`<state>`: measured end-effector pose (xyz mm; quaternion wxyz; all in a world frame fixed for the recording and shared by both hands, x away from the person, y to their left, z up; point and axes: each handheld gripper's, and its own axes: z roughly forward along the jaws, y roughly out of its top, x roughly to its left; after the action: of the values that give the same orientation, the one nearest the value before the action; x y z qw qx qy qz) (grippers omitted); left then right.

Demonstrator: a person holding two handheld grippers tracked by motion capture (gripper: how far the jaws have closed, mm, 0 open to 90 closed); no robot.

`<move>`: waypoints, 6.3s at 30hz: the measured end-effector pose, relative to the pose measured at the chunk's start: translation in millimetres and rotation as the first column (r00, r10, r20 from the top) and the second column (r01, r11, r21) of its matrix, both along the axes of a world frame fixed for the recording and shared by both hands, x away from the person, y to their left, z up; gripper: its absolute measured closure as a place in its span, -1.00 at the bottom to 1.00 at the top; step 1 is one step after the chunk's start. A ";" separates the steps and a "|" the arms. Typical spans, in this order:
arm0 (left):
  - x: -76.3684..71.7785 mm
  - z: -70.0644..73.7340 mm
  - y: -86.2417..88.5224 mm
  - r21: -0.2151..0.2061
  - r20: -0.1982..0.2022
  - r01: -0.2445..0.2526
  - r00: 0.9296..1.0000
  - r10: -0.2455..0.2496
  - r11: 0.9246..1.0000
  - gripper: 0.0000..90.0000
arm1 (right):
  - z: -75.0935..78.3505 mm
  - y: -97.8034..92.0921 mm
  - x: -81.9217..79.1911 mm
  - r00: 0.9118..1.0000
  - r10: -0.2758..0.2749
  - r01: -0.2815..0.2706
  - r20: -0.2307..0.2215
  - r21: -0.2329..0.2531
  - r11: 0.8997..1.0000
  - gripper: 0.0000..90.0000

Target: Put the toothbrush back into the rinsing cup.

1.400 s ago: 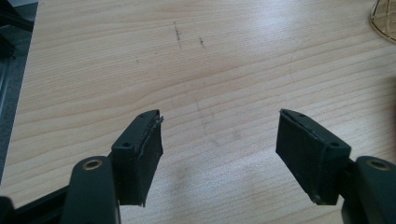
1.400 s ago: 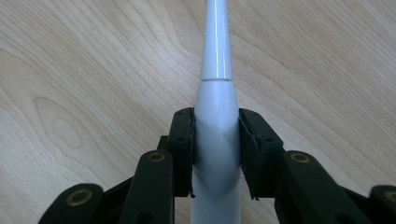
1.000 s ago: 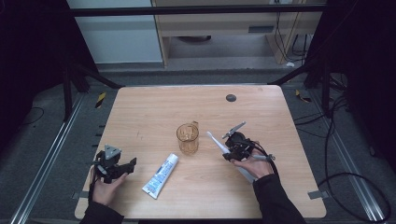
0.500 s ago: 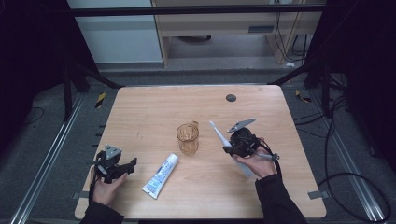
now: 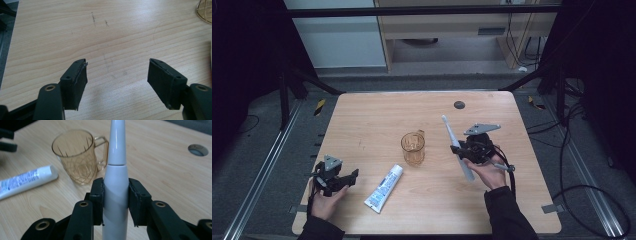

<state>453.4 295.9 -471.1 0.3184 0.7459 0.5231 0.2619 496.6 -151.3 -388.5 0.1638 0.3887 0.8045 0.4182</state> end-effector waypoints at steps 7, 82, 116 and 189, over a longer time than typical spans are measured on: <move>-0.1 0.1 -0.4 -0.001 0.001 -0.001 1.000 0.001 1.000 -0.31 | 9.9 -5.2 -2.6 0.998 -0.040 0.036 0.053 0.086 0.996 0.50; -1.8 2.7 0.7 -0.028 0.006 0.010 1.000 -0.010 1.000 -0.25 | 36.5 80.7 17.4 0.886 -0.285 0.095 0.367 0.457 0.884 0.50; -1.9 3.0 1.1 -0.024 0.010 0.008 1.000 -0.008 1.000 -0.25 | 12.6 111.5 29.4 0.899 -0.256 0.092 0.354 0.420 0.903 0.50; -1.7 2.4 -0.8 -0.017 0.008 0.015 1.000 -0.014 1.000 -0.26 | -53.9 112.6 23.6 0.966 -0.152 0.090 0.209 0.280 0.956 0.48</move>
<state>451.7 295.1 -468.7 0.3286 0.7460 0.5186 0.2580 520.2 -38.7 -442.3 0.2262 0.4054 0.6910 0.5541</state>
